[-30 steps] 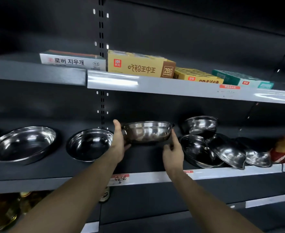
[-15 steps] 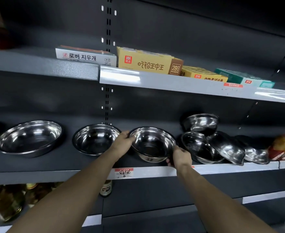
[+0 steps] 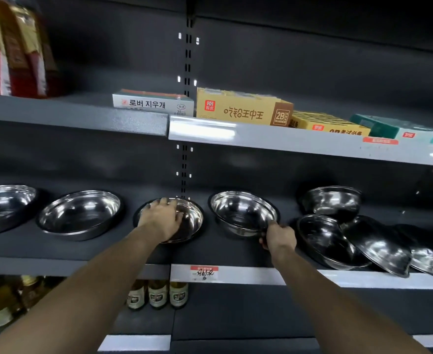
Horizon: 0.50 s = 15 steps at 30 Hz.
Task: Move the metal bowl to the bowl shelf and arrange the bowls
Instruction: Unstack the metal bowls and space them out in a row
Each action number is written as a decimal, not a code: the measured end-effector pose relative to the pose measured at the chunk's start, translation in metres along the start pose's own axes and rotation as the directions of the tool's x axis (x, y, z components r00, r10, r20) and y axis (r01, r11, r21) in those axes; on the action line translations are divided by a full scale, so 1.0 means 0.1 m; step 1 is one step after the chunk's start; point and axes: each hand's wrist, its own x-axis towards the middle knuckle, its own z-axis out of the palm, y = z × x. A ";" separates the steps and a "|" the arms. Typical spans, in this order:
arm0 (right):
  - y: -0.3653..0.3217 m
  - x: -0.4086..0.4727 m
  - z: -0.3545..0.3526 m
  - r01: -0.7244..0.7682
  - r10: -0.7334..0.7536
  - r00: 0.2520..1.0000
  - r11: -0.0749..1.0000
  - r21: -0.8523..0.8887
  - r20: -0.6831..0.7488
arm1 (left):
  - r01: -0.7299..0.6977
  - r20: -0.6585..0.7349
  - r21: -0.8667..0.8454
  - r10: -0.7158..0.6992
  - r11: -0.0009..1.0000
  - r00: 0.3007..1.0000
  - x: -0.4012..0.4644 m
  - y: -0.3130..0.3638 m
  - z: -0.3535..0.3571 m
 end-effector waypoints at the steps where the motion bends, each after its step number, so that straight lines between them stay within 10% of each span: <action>1: -0.02 -0.01 0.07 0.009 -0.009 1.000 1.000 0.003 0.018 | 0.027 0.000 -0.003 -0.027 1.000 1.000 -0.02 -0.07 -0.03; 15: -0.04 -0.37 1.14 0.066 -0.056 0.947 0.998 -0.021 0.317 | 0.220 0.039 -0.055 -0.218 0.974 0.975 -0.39 -0.87 -0.26</action>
